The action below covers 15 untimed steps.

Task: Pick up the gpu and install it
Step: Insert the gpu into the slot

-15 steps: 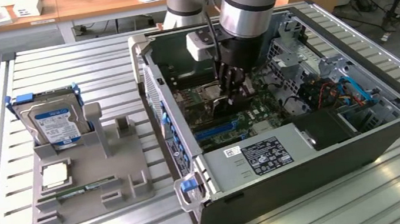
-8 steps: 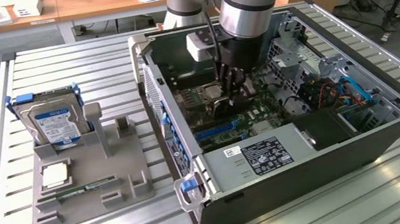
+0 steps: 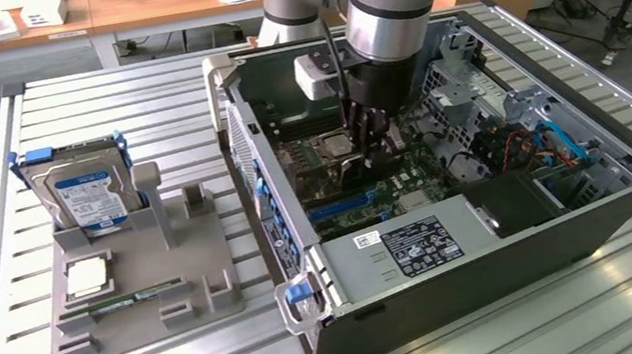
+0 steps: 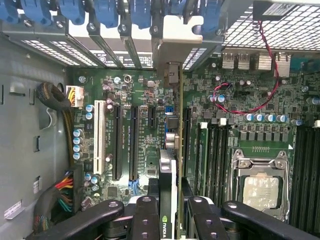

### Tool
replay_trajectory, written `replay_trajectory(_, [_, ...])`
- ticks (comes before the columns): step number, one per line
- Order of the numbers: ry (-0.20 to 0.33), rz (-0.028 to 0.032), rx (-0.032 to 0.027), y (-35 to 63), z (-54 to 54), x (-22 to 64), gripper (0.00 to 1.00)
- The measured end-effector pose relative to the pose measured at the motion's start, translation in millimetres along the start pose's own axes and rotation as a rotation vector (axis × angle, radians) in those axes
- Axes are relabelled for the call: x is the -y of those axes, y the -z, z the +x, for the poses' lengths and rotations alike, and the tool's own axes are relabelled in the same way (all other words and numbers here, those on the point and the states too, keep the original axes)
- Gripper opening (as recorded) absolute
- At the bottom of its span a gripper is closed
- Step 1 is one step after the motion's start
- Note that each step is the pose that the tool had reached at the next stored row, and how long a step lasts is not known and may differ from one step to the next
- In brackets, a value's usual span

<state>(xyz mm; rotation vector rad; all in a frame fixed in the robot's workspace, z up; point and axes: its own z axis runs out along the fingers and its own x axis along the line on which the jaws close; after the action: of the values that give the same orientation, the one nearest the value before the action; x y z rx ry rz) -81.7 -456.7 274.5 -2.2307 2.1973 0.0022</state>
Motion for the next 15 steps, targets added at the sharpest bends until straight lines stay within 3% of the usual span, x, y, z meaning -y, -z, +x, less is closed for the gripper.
replay_trajectory(15, [0.000, 0.0005, 0.0001, -4.9, 1.2, -1.3, 0.27])
